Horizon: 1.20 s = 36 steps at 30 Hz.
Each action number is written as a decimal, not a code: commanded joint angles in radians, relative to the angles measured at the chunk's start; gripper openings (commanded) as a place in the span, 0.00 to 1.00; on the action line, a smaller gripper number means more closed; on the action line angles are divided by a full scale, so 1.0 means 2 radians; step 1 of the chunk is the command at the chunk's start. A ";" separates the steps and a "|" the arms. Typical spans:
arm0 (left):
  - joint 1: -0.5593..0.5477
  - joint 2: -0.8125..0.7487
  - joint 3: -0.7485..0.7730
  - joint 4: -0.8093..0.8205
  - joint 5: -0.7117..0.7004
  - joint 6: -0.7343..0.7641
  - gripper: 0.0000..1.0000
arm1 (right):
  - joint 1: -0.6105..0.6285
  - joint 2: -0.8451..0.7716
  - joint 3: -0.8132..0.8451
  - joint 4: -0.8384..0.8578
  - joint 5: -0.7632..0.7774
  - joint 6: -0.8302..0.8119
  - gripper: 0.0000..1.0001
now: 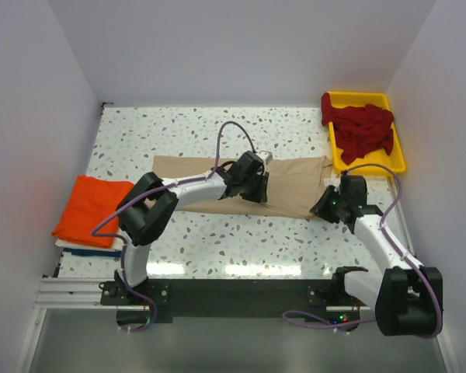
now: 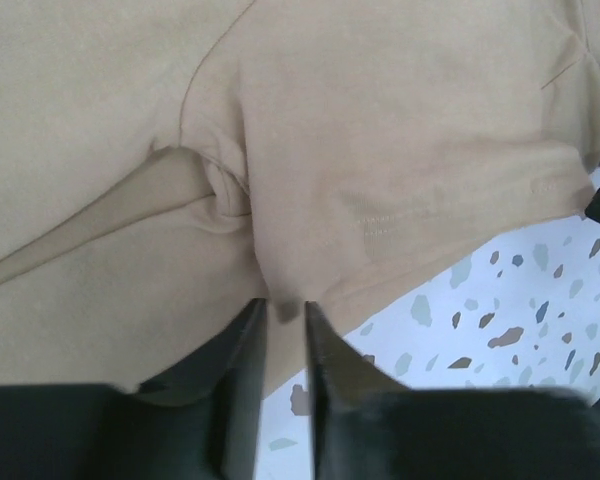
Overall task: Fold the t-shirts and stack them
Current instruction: Fold the tshirt
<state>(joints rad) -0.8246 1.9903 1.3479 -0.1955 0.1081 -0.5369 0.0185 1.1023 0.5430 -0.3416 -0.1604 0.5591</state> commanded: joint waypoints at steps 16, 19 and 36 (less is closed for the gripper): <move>0.042 -0.061 -0.044 -0.055 -0.175 0.040 0.28 | 0.051 0.090 0.111 0.026 0.017 0.043 0.43; 0.046 -0.048 -0.055 -0.056 -0.184 0.038 0.26 | 0.053 0.150 0.147 0.031 0.030 0.043 0.43; 0.036 -0.092 -0.174 -0.020 -0.158 0.024 0.27 | 0.078 0.326 0.238 0.017 0.079 0.008 0.44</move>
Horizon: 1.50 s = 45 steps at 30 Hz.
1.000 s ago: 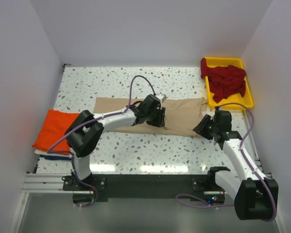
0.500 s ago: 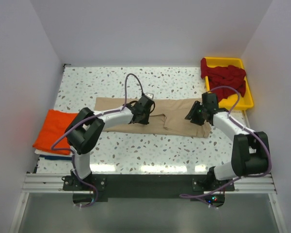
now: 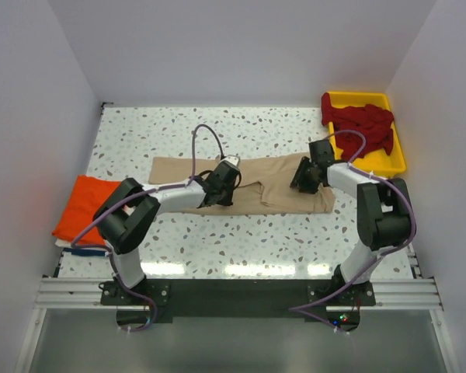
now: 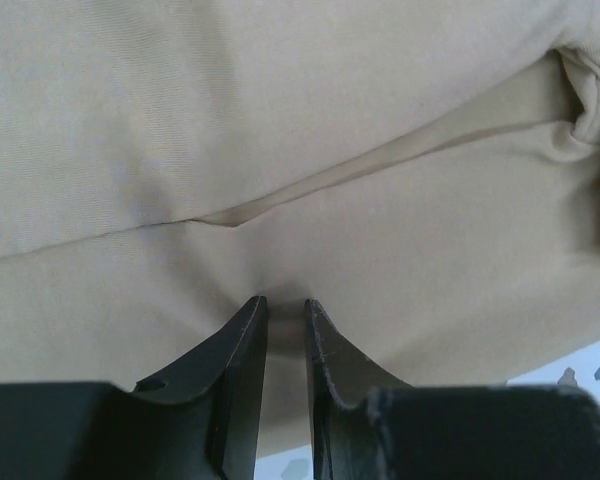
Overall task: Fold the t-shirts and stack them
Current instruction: Fold the tshirt
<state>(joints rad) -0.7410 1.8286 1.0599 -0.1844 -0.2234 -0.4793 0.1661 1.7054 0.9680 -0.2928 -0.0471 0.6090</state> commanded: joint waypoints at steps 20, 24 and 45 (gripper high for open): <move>-0.084 0.021 -0.005 0.058 0.101 -0.163 0.28 | 0.042 0.332 0.465 -0.205 0.077 -0.117 0.45; -0.080 0.041 0.049 0.085 0.137 -0.191 0.35 | 0.047 0.429 0.616 -0.251 0.069 -0.150 0.49; -0.068 -0.157 -0.123 -0.013 0.037 -0.099 0.38 | 0.053 0.309 0.558 -0.174 0.052 -0.138 0.77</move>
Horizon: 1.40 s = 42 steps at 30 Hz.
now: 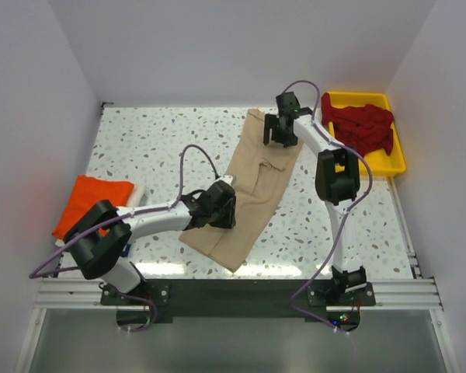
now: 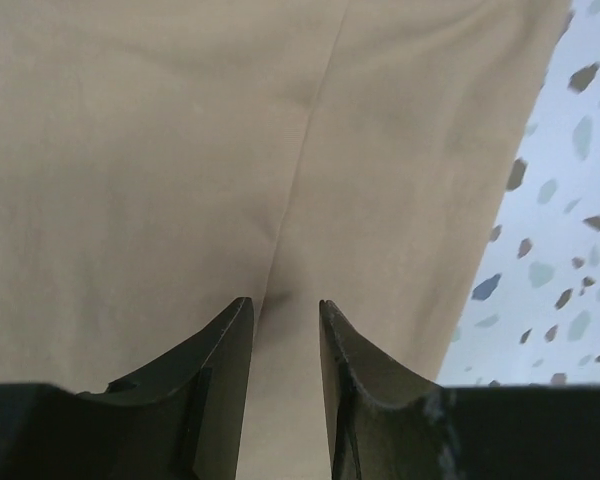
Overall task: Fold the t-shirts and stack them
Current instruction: Fold the tshirt
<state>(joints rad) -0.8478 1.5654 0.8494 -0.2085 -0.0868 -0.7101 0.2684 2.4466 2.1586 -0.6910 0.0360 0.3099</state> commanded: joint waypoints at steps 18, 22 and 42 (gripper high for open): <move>-0.149 0.009 -0.080 0.042 -0.009 -0.100 0.28 | 0.028 -0.083 -0.141 0.046 0.037 -0.015 0.77; -0.151 0.021 -0.045 0.042 -0.006 -0.094 0.34 | 0.030 -0.048 -0.110 0.034 0.039 -0.035 0.77; 0.035 0.063 0.126 0.040 0.106 -0.001 0.48 | 0.031 0.088 0.123 0.041 -0.010 -0.075 0.99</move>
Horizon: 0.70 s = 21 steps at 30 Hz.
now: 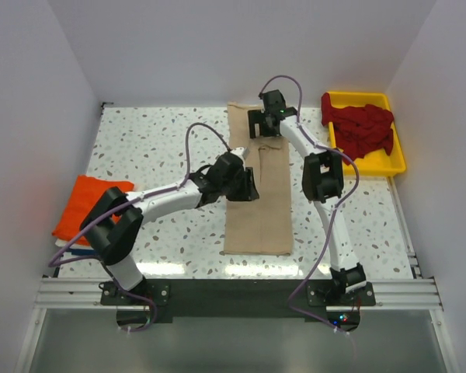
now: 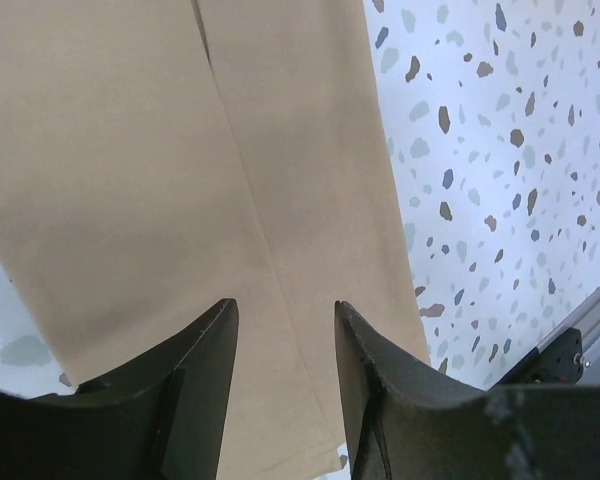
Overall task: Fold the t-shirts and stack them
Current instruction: Fold the tshirt
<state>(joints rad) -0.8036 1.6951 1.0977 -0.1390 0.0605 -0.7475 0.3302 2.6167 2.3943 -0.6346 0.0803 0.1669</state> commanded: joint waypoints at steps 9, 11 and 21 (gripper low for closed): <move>0.041 -0.073 -0.082 0.017 0.038 0.015 0.50 | -0.001 -0.179 -0.059 -0.012 -0.003 0.022 0.99; 0.047 -0.093 -0.105 0.026 0.037 0.006 0.50 | 0.000 -0.228 -0.132 -0.022 0.005 0.054 0.99; 0.054 -0.189 -0.237 0.048 0.087 -0.005 0.42 | -0.001 -0.630 -0.679 0.066 -0.039 0.169 0.85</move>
<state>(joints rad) -0.7002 1.3663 0.6842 -0.0963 0.1654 -0.7464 0.3290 1.4330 1.2263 -0.5312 0.0456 0.4015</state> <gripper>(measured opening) 0.423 0.873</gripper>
